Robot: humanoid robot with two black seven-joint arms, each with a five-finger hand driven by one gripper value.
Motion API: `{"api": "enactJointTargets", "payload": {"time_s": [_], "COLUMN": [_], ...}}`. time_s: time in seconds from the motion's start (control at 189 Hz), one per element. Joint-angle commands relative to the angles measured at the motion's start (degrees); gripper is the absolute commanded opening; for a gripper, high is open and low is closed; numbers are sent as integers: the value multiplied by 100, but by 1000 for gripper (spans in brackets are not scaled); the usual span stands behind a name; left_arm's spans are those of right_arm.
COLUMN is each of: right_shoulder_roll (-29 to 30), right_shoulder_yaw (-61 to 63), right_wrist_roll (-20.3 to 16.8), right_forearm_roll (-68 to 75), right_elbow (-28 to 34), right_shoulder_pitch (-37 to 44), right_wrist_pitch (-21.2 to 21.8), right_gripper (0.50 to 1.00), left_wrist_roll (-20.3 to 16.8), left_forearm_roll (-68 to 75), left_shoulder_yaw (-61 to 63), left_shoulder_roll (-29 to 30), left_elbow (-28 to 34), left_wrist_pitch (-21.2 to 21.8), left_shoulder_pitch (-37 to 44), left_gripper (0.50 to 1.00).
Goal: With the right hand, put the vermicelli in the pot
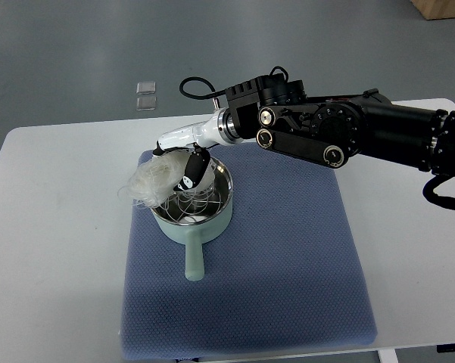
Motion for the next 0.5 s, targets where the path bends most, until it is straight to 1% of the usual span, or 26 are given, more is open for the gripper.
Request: {"api": "enactJointTargets", "payload": {"time_s": [0.0,0.058,0.064,0.069,0.074,0.079,0.085,0.09,0.095,0.101,0.106,0.111,0.117,0.148,0.191,0.217,0.254,0.276,0.281,0.286,0.291,0.297,0.302,0.313,0.413,0.493], "right_shoulder_roll": [3,3,3,3,3,3,3,3,3,3,3,3,3,3,-6,-6,-15,-15,-24,-24,-24,-24,-24,-33,-94,-296], "right_shoulder_yaw": [-17,-17,-17,-17,-26,-26,-26,-26,-26,-26,-26,-26,-26,-17,-17,-9,-9,0,0,0,9,9,9,18,62,158], "right_wrist_roll": [14,14,14,14,14,14,14,14,14,14,14,14,14,14,14,14,14,14,14,14,14,14,14,14,14,14], "right_forearm_roll": [-224,-250,-250,-250,-250,-250,-250,-250,-250,-250,-250,-250,-250,-250,-250,-250,-250,-250,-250,-250,-250,-250,-242,-242,-215,-145], "right_elbow": [-53,-53,-53,-53,-53,-53,-53,-53,-53,-53,-62,-62,-53,-53,-53,-53,-53,-62,-53,-53,-62,-62,-62,-53,-53,-44], "right_shoulder_pitch": [-150,-185,-185,-185,-185,-185,-194,-194,-194,-194,-194,-194,-194,-211,-211,-211,-211,-211,-211,-211,-211,-211,-211,-211,-211,-132], "right_wrist_pitch": [0,18,18,18,18,18,18,18,18,18,18,18,26,35,35,53,53,62,79,79,79,79,88,97,106,114], "right_gripper": [500,500,511,511,583,584,659,660,716,717,758,758,778,780,801,827,844,864,876,876,893,893,909,917,926,926], "left_wrist_roll": [0,0,0,0,0,0,0,0,0,0,0,0,0,0,0,0,0,0,0,0,0,0,0,0,0,0], "left_forearm_roll": [0,0,0,0,0,0,0,0,0,0,0,0,0,0,0,0,0,0,0,0,0,0,0,0,0,0], "left_shoulder_yaw": [-1,-1,-1,-1,-1,-1,-1,-1,-1,-1,-1,-1,-1,-1,-1,-1,-1,-1,-1,-1,-1,-1,-1,-1,-1,-1], "left_shoulder_roll": [0,0,0,0,0,0,0,0,0,0,0,0,0,0,0,0,0,0,0,0,0,0,0,0,0,0], "left_elbow": [0,9,9,9,9,9,9,9,9,9,9,9,9,9,9,9,9,9,9,9,9,9,9,9,9,9], "left_wrist_pitch": [0,0,0,0,0,0,0,0,0,0,0,0,0,0,0,0,0,0,0,0,0,0,0,0,0,0], "left_shoulder_pitch": [3,3,3,3,3,3,3,3,3,3,3,3,3,3,3,3,3,3,3,3,3,3,3,3,3,3], "left_gripper": [1000,1000,1000,1000,1000,1000,1000,1000,1000,1000,1000,1000,1000,1000,1000,1000,1000,1000,1000,1000,1000,1000,1000,1000,1000,1000]}}
